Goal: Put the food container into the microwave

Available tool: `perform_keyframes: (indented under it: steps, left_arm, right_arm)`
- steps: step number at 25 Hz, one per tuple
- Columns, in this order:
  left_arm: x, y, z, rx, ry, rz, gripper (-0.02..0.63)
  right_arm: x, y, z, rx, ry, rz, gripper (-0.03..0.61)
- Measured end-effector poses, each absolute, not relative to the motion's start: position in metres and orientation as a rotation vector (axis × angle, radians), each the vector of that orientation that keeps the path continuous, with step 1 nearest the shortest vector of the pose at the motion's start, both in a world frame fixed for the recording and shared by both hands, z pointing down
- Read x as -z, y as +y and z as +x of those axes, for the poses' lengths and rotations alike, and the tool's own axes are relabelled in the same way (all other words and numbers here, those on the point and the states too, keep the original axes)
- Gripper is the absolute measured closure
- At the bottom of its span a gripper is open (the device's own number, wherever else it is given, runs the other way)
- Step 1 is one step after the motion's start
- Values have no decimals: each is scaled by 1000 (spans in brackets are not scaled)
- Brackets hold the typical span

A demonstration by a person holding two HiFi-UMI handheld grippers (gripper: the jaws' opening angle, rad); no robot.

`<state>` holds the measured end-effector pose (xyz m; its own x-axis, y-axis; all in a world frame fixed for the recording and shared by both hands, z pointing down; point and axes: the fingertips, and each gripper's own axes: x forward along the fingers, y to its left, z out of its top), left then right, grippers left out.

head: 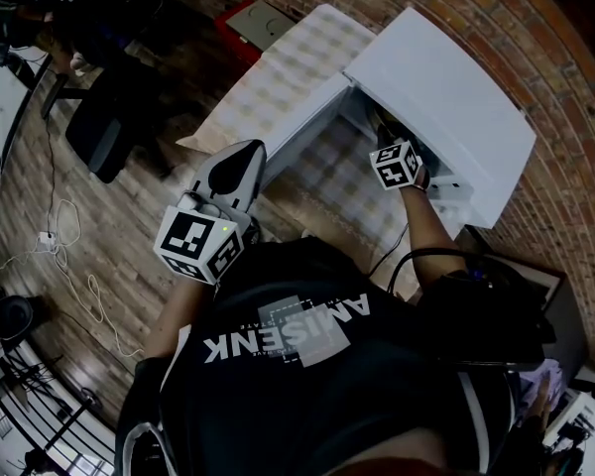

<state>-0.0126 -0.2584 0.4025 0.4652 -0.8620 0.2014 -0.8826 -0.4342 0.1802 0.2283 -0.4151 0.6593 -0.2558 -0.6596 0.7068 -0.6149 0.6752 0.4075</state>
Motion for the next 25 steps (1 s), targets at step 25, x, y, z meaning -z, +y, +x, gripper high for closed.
perform_keyframes:
  steps: [25]
  left_arm:
    - [-391,-255,-25,-71,-1414,2528,603]
  right_arm:
    - [-644,-407,227,94,-1890,1118,451]
